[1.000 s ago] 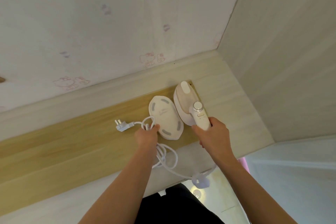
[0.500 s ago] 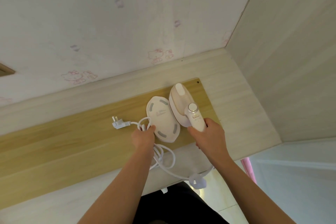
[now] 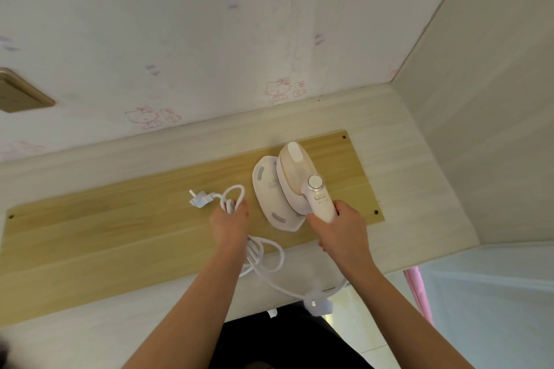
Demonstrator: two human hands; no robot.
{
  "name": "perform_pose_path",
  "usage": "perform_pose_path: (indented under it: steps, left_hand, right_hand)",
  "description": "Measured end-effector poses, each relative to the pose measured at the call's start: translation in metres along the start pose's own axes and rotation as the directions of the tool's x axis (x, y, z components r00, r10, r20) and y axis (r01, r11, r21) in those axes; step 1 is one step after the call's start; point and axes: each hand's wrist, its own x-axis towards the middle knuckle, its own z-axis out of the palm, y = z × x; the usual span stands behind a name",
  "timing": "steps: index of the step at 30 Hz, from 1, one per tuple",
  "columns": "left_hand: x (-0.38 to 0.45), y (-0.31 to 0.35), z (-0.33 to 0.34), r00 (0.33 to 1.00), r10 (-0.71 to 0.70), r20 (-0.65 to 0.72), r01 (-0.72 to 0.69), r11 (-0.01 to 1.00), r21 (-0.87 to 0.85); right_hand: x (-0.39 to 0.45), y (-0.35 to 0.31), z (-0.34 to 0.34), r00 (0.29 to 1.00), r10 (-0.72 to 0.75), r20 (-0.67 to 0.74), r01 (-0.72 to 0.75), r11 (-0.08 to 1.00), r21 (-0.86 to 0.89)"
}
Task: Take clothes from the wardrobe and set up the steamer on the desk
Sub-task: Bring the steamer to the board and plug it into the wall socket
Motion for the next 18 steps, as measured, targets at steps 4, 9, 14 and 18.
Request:
perform_pose_path:
  steps: [4, 9, 14, 18]
  left_hand:
    - [0.004, 0.007, -0.028, 0.998, 0.044, -0.051, -0.048, 0.996, -0.081]
    - [0.007, 0.009, -0.047, 0.998, 0.030, -0.054, -0.037, 0.989, -0.143]
    - [0.005, 0.008, -0.054, 0.998, 0.049, -0.036, -0.056, 0.980, -0.193]
    - [0.006, 0.007, -0.062, 0.999, 0.027, -0.031, -0.033, 0.974, -0.224]
  right_hand:
    - [-0.008, -0.003, 0.014, 1.000, -0.010, 0.021, 0.010, 1.000, 0.006]
    - [-0.011, -0.003, 0.029, 1.000, -0.008, 0.029, 0.009, 1.000, -0.018]
    - [-0.015, 0.002, 0.039, 1.000, 0.006, 0.021, -0.006, 0.999, -0.037]
    - [-0.017, 0.003, 0.043, 1.000, 0.000, 0.001, 0.000, 0.999, -0.044]
